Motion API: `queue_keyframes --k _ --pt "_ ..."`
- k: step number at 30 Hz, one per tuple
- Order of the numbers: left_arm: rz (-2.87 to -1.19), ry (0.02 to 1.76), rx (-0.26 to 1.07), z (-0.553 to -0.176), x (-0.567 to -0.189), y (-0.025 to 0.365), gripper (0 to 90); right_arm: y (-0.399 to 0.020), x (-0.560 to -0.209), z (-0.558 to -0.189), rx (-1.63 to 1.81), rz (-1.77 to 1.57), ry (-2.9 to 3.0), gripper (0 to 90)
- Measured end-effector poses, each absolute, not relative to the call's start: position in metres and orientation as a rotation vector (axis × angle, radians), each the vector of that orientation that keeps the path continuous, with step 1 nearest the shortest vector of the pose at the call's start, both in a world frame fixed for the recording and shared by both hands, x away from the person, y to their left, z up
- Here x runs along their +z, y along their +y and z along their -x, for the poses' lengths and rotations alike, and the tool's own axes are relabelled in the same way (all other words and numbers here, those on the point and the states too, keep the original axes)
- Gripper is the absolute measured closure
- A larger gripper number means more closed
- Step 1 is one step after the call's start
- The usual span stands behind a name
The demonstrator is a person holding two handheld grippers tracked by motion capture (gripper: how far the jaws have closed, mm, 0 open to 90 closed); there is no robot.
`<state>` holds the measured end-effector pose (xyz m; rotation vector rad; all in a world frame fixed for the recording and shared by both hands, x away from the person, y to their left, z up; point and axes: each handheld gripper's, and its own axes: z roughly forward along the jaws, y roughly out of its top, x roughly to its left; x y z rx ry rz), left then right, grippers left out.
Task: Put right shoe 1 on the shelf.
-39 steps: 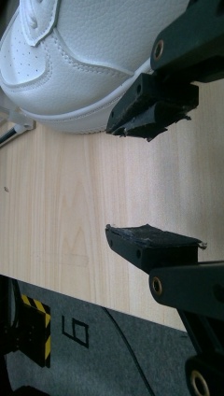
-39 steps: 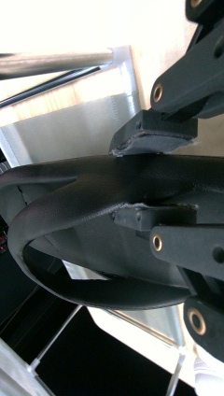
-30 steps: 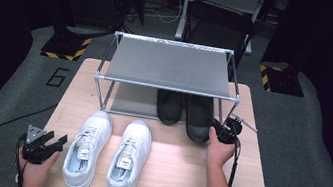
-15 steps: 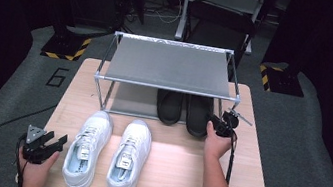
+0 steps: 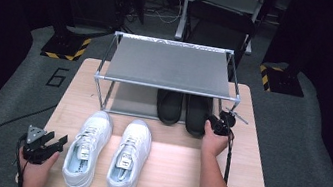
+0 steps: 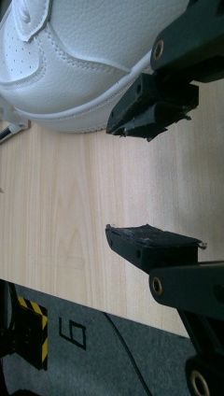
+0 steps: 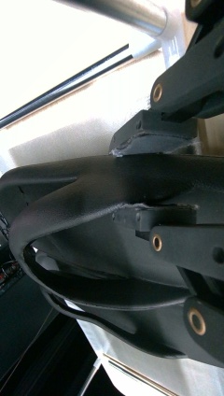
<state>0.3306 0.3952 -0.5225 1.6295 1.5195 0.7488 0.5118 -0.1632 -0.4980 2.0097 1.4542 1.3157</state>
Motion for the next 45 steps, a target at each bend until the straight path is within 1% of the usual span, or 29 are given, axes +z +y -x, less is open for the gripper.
queue_keyframes --k 15,33,45 --pt "-1.631 1.527 0.748 -0.329 -0.523 0.399 43.2 -0.156 -0.502 -0.524 1.349 -1.989 1.419 65.2" --pt "-1.625 1.52 0.761 -0.329 -0.525 0.398 43.2 -0.151 -0.508 -0.528 1.349 -1.98 1.373 65.0" --pt "-1.633 1.52 0.746 -0.329 -0.524 0.398 43.2 -0.144 -0.515 -0.53 1.305 -1.981 1.352 64.8"
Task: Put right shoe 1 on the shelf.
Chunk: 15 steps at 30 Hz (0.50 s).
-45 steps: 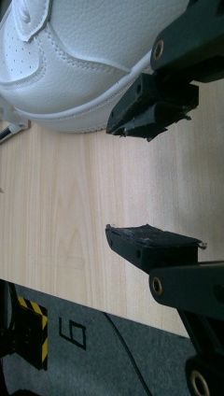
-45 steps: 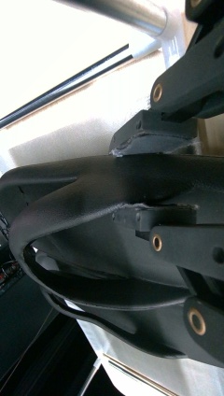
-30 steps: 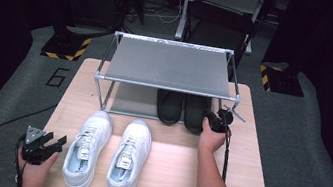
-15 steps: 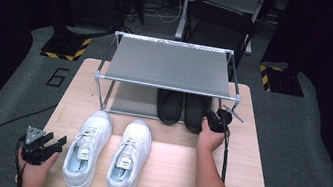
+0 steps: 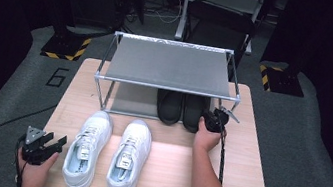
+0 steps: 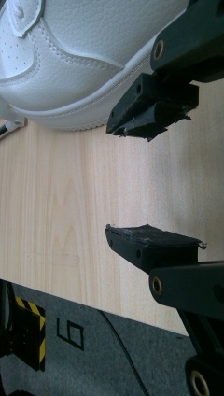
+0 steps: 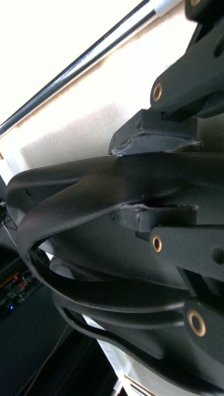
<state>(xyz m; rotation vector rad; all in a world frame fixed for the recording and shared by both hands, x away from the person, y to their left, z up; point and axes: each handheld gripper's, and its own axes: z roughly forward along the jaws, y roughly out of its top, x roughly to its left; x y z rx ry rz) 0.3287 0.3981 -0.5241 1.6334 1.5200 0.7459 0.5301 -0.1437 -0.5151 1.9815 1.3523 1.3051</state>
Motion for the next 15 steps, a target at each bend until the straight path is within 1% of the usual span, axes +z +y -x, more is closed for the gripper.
queue_keyframes --k 9,12,15 --pt "-1.619 1.514 0.752 -0.3288 -0.5246 0.3961 43.2 -0.1416 -0.5178 -0.5296 1.267 -1.981 1.343 62.3" --pt "-1.622 1.515 0.752 -0.3288 -0.5246 0.3963 43.2 -0.142 -0.517 -0.5278 1.263 -1.928 1.365 56.3" --pt "-1.62 1.517 0.751 -0.3287 -0.5246 0.3959 43.1 -0.1402 -0.5149 -0.5257 1.245 -1.909 1.376 53.4"
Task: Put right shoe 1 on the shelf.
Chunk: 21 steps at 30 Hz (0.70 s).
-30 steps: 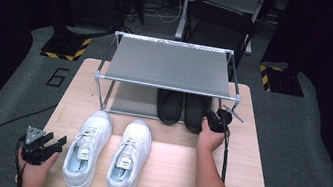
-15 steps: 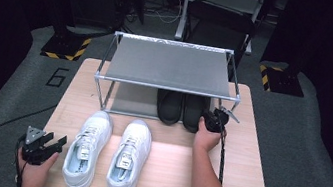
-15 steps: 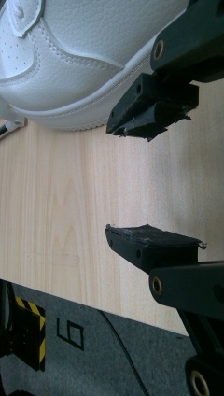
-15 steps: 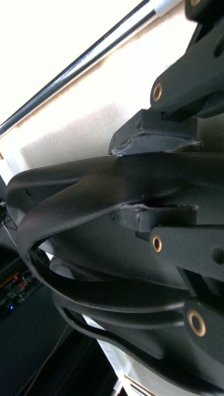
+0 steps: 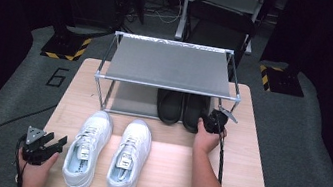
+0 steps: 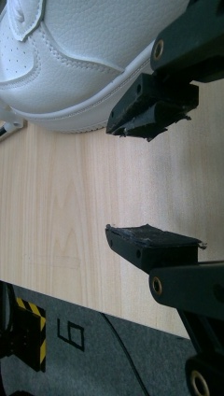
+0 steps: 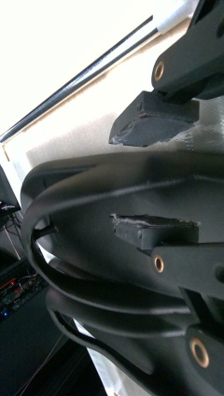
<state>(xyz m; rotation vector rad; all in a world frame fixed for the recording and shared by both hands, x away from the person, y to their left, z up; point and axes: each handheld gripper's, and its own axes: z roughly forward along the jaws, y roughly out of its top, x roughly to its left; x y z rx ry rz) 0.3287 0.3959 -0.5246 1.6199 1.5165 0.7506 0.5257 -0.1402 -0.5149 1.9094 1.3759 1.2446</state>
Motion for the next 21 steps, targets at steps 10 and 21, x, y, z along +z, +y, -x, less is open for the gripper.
queue_keyframes --k 10,21 --pt "-1.62 1.517 0.752 -0.329 -0.524 0.396 43.1 -0.147 -0.514 -0.52 1.239 -1.909 1.394 51.8" --pt "-1.631 1.524 0.748 -0.328 -0.523 0.398 43.2 -0.15 -0.5 -0.496 1.308 -1.867 1.404 48.4"
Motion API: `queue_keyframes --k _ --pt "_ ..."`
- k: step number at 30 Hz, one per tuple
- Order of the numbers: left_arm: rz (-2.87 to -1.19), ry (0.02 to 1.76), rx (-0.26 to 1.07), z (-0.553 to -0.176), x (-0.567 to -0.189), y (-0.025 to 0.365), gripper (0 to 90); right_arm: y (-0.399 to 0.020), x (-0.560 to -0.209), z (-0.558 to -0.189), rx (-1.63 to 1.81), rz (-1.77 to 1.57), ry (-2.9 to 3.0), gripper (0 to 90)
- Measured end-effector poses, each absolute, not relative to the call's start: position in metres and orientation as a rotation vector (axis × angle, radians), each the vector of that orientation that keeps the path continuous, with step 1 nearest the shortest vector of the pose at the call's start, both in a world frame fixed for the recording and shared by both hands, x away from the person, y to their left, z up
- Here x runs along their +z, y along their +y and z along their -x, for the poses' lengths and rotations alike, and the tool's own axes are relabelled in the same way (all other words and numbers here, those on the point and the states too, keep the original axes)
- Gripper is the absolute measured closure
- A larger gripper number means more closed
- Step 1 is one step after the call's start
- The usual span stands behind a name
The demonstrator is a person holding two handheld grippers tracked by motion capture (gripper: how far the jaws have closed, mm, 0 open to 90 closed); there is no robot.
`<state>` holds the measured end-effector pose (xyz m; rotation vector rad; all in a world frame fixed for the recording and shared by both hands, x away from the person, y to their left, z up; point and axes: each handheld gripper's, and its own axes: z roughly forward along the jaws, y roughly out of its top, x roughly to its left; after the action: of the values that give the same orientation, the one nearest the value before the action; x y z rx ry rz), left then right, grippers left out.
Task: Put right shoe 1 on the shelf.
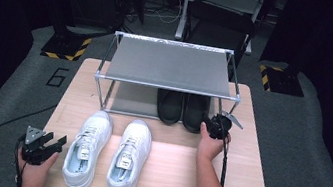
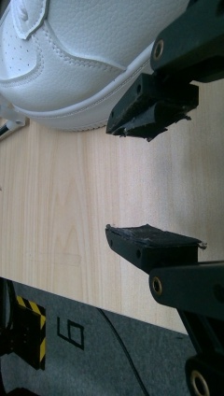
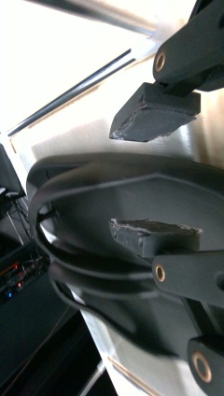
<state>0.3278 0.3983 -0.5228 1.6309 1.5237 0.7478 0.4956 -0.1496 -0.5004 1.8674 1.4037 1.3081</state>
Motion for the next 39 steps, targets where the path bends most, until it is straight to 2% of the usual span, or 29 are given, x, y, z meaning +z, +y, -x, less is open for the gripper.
queue_keyframes --k 20,31,39 --pt "-1.629 1.529 0.708 -0.326 -0.52 0.394 43.9 -0.152 -0.495 -0.433 1.279 -1.754 1.635 42.7" --pt "-1.634 1.522 0.667 -0.324 -0.512 0.394 43.6 -0.154 -0.489 -0.406 1.202 -1.604 1.732 42.4" --pt "-1.633 1.499 0.668 -0.324 -0.503 0.391 47.0 -0.161 -0.493 -0.372 1.21 -1.525 1.775 43.5"
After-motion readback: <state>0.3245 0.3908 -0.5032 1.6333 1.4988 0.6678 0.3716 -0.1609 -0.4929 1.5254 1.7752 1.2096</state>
